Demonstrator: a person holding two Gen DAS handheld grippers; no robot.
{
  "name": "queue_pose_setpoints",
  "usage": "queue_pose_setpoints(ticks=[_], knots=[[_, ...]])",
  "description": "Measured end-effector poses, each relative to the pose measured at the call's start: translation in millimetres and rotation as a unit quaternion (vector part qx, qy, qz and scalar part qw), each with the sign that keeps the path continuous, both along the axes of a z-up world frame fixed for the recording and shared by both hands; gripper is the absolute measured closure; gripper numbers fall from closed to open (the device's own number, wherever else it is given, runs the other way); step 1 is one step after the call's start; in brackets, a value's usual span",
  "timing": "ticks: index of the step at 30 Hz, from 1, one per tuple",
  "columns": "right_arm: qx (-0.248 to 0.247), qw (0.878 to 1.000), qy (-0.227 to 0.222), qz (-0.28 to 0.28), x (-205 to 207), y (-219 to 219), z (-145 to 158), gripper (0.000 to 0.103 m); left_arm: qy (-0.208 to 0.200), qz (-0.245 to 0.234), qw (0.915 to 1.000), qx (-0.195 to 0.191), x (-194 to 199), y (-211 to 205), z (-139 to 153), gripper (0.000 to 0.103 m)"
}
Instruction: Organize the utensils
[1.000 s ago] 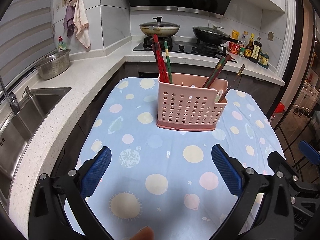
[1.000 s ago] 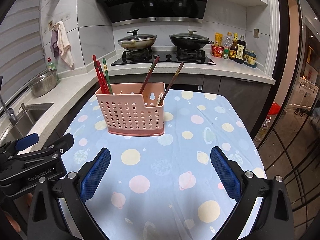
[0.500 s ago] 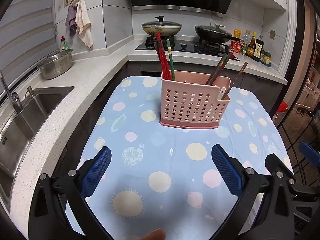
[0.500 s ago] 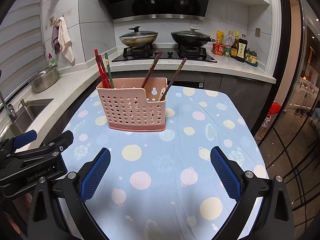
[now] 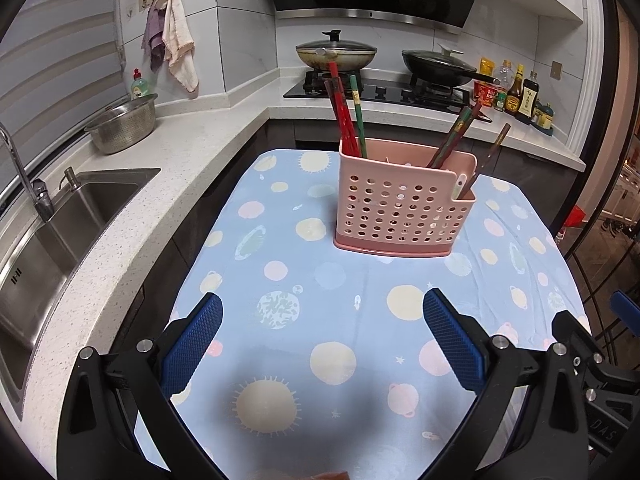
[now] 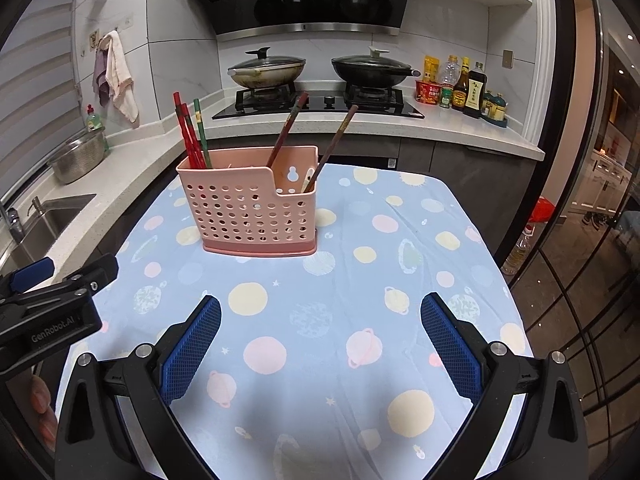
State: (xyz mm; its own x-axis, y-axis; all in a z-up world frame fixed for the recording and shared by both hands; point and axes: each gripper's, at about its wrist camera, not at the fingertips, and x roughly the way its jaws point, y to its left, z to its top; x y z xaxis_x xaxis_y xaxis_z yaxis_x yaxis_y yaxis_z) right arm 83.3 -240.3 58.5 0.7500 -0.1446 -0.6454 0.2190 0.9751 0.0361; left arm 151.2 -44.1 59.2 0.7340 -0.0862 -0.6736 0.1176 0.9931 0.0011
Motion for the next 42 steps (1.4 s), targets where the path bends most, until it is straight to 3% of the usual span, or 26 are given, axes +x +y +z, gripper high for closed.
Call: queue_pose_setpoints(ticks=[42], knots=[[0.003,1.0,0.008,-0.015,1.7,-10.3,-9.6,0.007,0.003,0.018,0.9998,0.013,6.9,7.6,-13.4,0.007]])
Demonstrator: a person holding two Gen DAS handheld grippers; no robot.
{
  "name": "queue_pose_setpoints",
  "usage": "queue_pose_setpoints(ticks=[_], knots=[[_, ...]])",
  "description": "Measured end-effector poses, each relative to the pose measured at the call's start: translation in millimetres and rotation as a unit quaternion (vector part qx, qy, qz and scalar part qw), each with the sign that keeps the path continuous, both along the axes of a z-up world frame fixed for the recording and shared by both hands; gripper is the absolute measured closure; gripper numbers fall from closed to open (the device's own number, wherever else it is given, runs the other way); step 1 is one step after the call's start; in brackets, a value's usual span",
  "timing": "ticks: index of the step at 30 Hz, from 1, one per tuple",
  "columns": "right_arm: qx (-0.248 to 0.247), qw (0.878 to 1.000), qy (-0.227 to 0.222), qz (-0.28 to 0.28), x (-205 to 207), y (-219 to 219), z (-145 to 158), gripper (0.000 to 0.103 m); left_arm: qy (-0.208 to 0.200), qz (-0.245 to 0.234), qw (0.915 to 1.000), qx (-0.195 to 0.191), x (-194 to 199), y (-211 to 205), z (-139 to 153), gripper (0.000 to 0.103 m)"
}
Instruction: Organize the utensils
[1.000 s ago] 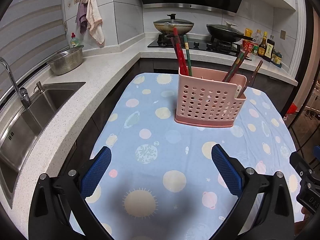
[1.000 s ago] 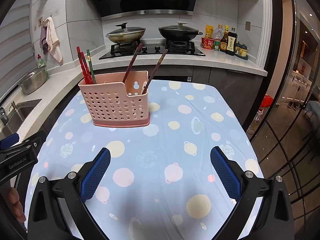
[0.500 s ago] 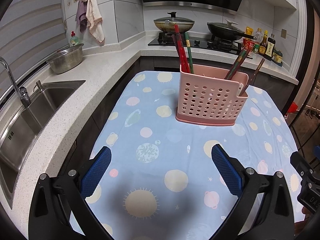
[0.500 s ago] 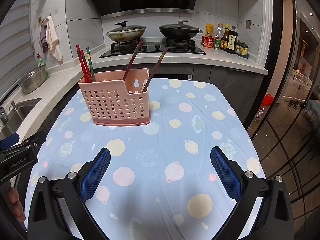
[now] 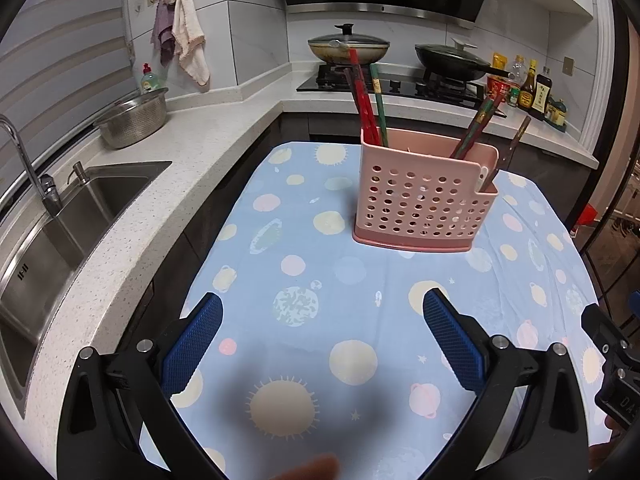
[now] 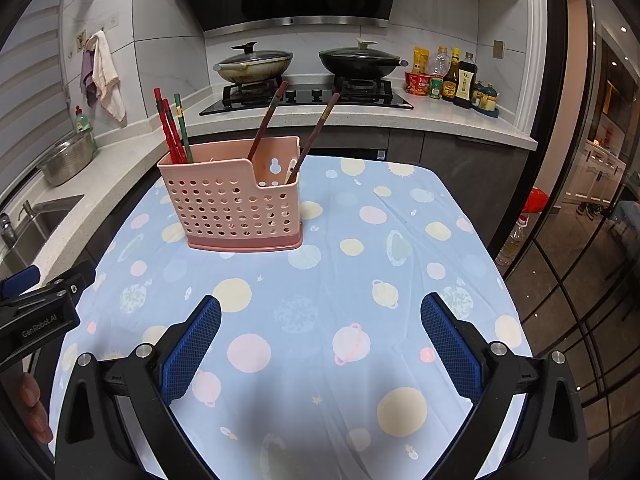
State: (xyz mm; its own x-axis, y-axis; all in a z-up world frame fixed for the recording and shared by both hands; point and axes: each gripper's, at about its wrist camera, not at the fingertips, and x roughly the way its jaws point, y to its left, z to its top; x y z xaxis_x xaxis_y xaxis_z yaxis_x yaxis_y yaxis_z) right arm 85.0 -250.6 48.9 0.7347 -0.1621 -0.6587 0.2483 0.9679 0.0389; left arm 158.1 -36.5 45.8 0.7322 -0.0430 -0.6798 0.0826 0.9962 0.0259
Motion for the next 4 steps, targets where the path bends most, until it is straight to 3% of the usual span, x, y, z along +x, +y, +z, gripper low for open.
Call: queue_pose_setpoints(ticks=[4], knots=[[0.0,1.0,0.0,-0.001,0.0,0.4,-0.2,0.007,0.002,-0.007,1.0,-0.003,0.4,0.3,-0.8,0.007]])
